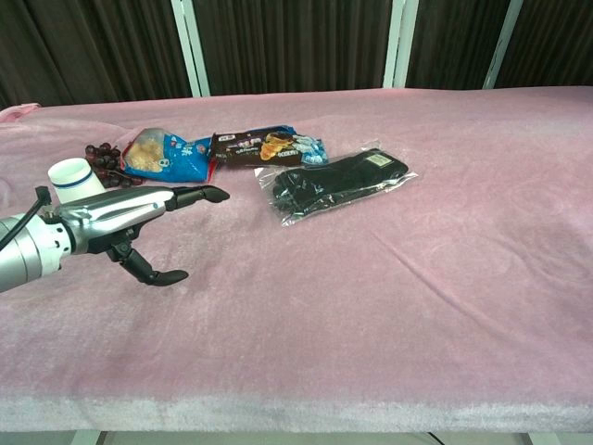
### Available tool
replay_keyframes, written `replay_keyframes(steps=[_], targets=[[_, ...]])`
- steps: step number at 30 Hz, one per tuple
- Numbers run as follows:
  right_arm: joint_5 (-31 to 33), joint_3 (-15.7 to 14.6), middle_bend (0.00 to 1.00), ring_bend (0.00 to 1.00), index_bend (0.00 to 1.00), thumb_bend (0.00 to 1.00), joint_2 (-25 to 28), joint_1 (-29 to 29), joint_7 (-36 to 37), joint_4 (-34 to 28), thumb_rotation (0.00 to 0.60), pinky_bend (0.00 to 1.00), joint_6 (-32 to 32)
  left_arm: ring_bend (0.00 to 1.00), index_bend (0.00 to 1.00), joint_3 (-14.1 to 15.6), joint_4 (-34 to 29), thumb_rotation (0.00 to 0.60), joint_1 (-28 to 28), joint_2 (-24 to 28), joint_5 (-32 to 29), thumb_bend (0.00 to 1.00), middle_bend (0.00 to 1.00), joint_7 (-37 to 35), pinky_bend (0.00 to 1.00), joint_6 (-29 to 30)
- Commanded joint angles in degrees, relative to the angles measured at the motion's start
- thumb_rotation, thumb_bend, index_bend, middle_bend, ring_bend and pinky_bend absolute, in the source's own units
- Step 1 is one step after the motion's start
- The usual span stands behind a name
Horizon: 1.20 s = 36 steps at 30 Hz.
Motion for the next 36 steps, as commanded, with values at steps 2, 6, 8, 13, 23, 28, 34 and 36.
replay_keyframes(steps=[2,6,8,13,23,28,34,36], targets=[[-0.04,-0.01,0.0,0.0,0.0,0.21,0.1,-0.18,0.11,-0.05,0.6,0.0,0.32,0.0,0.0,0.29,0.15,0.6,-0.22,-0.05,-0.44,0.34,0.05,-0.34,0.05,-0.29],[0.19,0.07,0.0,0.0,0.0,0.21,0.24,-0.38,0.29,-0.02,0.6,0.0,0.63,0.0,0.0,0.53,0.72,0.6,-0.63,-0.35,-0.54,0.34,0.05,-0.87,0.05,-0.63],[-0.14,-0.04,0.0,0.0,0.0,0.21,0.33,-0.47,0.43,0.07,0.6,0.0,0.86,0.0,0.0,0.52,1.04,0.6,-0.78,-0.51,-0.61,0.34,0.05,-1.16,0.05,-0.54],[-0.05,-0.14,0.0,0.0,0.0,0.21,0.63,-0.58,1.02,0.36,0.6,0.0,0.82,0.0,0.0,-0.13,2.12,0.6,-0.36,-0.34,-0.23,0.34,0.05,-1.74,0.05,2.15],[-0.05,-0.08,0.0,0.0,0.0,0.21,1.14,-1.44,1.67,0.37,0.6,0.0,2.24,0.0,0.0,-5.15,9.16,0.6,0.1,2.99,-5.39,0.34,0.05,-3.94,0.06,5.07],[0.39,0.16,0.0,0.0,0.0,0.21,0.86,-1.12,1.27,0.38,0.6,0.0,1.55,0.0,0.0,-6.05,12.78,0.6,0.16,3.88,-8.56,0.34,0.05,-3.62,0.06,3.69],[0.64,0.29,0.0,0.0,0.0,0.21,0.54,-0.8,0.62,0.28,0.6,0.0,0.94,0.01,0.0,-6.26,15.98,0.6,-0.12,4.08,-12.69,0.34,0.08,-4.93,0.08,-1.13],[0.68,0.33,0.0,0.0,0.0,0.21,0.55,-0.88,0.57,0.2,0.6,0.0,1.1,0.04,0.02,-6.11,17.14,0.6,-0.34,3.86,-13.26,0.34,0.11,-6.23,0.11,-2.96]])
